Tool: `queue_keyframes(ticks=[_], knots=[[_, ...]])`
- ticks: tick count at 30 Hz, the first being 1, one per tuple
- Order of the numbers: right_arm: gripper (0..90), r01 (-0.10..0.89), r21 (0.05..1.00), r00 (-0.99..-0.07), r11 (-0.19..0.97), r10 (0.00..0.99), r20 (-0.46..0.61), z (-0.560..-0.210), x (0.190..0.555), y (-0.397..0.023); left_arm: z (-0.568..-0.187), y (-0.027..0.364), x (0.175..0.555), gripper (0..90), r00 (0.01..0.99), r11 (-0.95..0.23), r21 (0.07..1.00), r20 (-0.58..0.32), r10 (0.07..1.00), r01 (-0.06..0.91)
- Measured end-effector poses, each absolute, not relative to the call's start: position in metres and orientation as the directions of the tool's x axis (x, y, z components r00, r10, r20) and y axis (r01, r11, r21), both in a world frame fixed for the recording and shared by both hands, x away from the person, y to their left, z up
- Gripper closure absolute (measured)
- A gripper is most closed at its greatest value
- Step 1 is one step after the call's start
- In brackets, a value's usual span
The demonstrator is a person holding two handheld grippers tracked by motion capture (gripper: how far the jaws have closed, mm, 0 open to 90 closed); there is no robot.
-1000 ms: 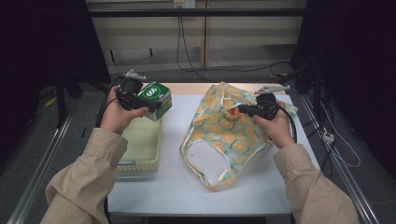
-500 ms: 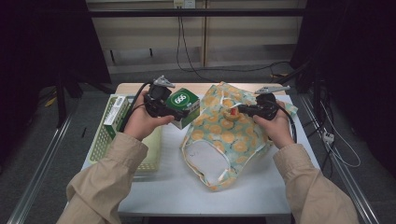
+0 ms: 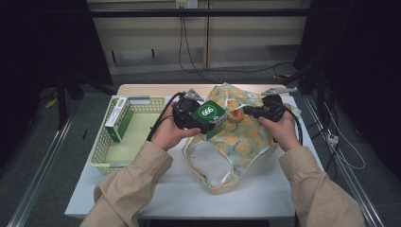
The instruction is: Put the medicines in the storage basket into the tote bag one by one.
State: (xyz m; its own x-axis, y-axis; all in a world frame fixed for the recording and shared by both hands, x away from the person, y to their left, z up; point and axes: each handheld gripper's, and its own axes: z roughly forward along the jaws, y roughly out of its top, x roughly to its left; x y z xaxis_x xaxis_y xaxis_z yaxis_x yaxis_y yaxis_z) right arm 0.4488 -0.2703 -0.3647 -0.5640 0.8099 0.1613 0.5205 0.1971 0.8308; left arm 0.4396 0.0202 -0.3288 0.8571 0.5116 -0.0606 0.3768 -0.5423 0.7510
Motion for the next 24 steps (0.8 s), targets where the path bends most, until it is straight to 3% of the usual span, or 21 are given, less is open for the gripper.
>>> queue_keyframes(ticks=[15, 24], knots=[[90.0, 0.522, 0.831, -0.557, 0.192, 0.814, 0.162, -0.365, 0.445, -0.274, -0.366, -0.027, 0.438, 15.8, 0.891, -0.581, 0.731, -0.080, 0.446, 0.357], [90.0, 0.523, 0.831, -0.556, 0.190, 0.815, 0.164, -0.366, 0.447, -0.273, -0.366, -0.037, 0.430, 15.8, 0.907, -0.584, 0.738, -0.093, 0.410, 0.339]])
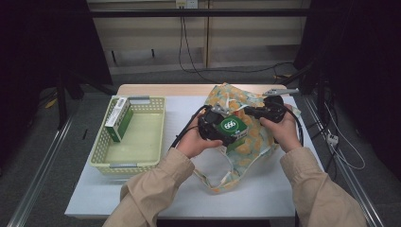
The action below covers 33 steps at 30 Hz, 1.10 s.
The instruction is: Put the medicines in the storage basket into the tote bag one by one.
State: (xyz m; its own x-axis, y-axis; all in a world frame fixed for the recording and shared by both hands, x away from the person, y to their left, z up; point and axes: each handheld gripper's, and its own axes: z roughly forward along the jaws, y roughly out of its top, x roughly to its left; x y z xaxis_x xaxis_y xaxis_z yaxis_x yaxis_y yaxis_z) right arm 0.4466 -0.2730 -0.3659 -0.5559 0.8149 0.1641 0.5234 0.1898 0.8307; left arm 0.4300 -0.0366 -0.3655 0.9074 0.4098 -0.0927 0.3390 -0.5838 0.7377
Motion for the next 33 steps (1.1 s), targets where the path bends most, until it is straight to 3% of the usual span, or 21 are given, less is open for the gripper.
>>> queue_keyframes(ticks=[9, 33], knots=[[90.0, 0.521, 0.834, -0.562, 0.182, 0.809, 0.175, -0.366, 0.446, -0.268, -0.380, -0.052, 0.431, 15.7, 0.910, -0.585, 0.734, -0.107, 0.402, 0.344], [90.0, 0.524, 0.833, -0.566, 0.178, 0.803, 0.184, -0.363, 0.445, -0.271, -0.417, -0.079, 0.482, 15.6, 0.854, -0.526, 0.744, -0.115, 0.508, 0.413]])
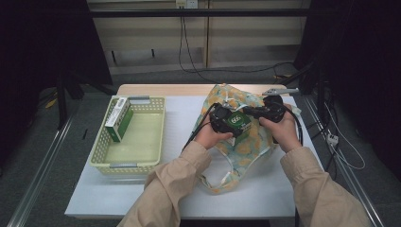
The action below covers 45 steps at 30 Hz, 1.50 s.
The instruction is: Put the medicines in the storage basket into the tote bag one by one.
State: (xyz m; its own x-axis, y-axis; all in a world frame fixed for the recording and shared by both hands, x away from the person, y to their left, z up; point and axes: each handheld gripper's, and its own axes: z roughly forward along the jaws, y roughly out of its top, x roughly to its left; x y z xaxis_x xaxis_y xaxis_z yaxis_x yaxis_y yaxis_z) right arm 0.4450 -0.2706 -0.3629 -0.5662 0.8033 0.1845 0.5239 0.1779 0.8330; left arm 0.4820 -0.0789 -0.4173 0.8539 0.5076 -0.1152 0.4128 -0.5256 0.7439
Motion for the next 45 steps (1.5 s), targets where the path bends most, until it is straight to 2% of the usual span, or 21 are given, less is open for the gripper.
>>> queue_keyframes(ticks=[11, 13, 28, 36, 41, 45], knots=[[90.0, 0.529, 0.830, -0.561, 0.179, 0.807, 0.183, -0.363, 0.445, -0.272, -0.422, -0.089, 0.483, 14.7, 0.849, -0.532, 0.760, -0.050, 0.526, 0.374], [90.0, 0.529, 0.829, -0.561, 0.181, 0.807, 0.182, -0.363, 0.445, -0.272, -0.421, -0.090, 0.485, 14.9, 0.863, -0.532, 0.765, -0.061, 0.502, 0.364], [90.0, 0.539, 0.825, -0.544, 0.171, 0.818, 0.186, -0.364, 0.447, -0.271, -0.425, -0.102, 0.506, 14.9, 0.820, -0.487, 0.780, -0.058, 0.569, 0.393], [90.0, 0.546, 0.820, -0.541, 0.171, 0.820, 0.189, -0.368, 0.449, -0.270, -0.414, -0.095, 0.495, 9.1, 0.840, -0.509, 0.774, -0.055, 0.540, 0.377], [90.0, 0.544, 0.822, -0.537, 0.169, 0.823, 0.186, -0.368, 0.450, -0.269, -0.404, -0.082, 0.482, 9.4, 0.847, -0.547, 0.749, -0.036, 0.530, 0.374], [90.0, 0.550, 0.817, -0.533, 0.172, 0.825, 0.186, -0.371, 0.450, -0.269, -0.397, -0.067, 0.473, 10.3, 0.865, -0.550, 0.750, -0.058, 0.498, 0.367]])
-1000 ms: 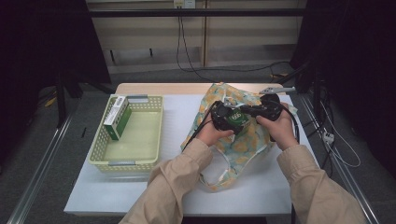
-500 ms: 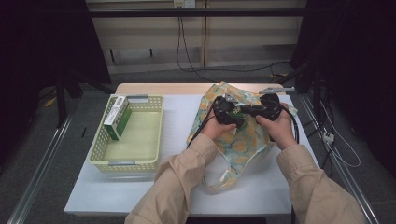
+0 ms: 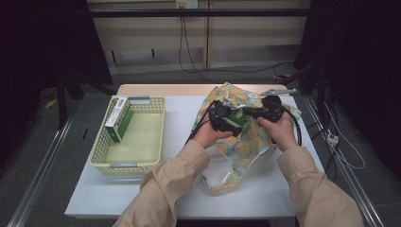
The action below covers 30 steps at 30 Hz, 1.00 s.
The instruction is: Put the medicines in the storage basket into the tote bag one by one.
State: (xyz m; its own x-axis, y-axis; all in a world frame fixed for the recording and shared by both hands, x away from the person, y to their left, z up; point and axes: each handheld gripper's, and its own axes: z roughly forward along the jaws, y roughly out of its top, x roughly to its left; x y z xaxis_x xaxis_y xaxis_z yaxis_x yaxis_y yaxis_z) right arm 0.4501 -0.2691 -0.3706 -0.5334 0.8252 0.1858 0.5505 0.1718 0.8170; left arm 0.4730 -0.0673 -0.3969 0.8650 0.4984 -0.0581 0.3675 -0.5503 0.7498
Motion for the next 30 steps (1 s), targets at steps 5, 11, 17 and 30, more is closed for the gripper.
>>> queue_keyframes(ticks=[5, 11, 17, 30], knots=[[90.0, 0.552, 0.816, -0.530, 0.172, 0.828, 0.184, -0.373, 0.448, -0.269, -0.383, -0.047, 0.460, 10.5, 0.874, -0.561, 0.746, -0.057, 0.482, 0.358], [90.0, 0.557, 0.811, -0.530, 0.178, 0.828, 0.182, -0.375, 0.445, -0.270, -0.370, -0.022, 0.445, 10.3, 0.873, -0.541, 0.754, -0.086, 0.480, 0.372], [90.0, 0.556, 0.812, -0.531, 0.179, 0.828, 0.181, -0.377, 0.443, -0.269, -0.357, 0.005, 0.439, 10.7, 0.864, -0.527, 0.760, -0.089, 0.495, 0.381], [90.0, 0.555, 0.813, -0.532, 0.175, 0.826, 0.185, -0.378, 0.443, -0.270, -0.335, 0.068, 0.442, 11.0, 0.827, -0.529, 0.742, -0.061, 0.559, 0.413]])
